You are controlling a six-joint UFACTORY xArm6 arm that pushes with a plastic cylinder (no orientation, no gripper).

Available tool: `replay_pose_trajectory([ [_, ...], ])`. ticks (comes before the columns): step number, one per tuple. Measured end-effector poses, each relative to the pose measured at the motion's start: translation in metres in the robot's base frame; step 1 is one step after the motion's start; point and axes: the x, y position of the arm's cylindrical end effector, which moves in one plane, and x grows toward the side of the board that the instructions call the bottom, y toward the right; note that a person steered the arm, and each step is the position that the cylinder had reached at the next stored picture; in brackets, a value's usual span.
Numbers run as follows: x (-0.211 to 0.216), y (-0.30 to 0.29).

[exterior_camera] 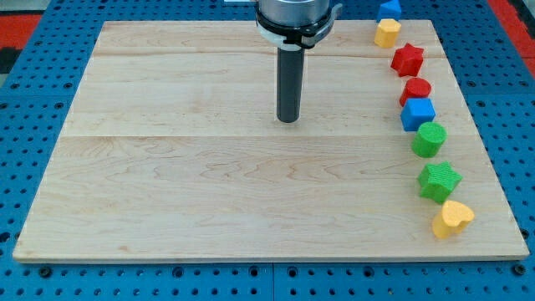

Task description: Point your arm to bottom right

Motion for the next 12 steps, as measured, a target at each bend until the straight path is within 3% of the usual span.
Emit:
replay_pose_trajectory([
  [2, 0.018, -0.010],
  [3, 0.005, -0.006],
  [4, -0.050, 0.008],
  [5, -0.077, 0.007],
  [6, -0.077, 0.003],
  [8, 0.116, -0.004],
  [9, 0.204, 0.026],
  [11, 0.209, 0.128],
  [12, 0.208, 0.136],
])
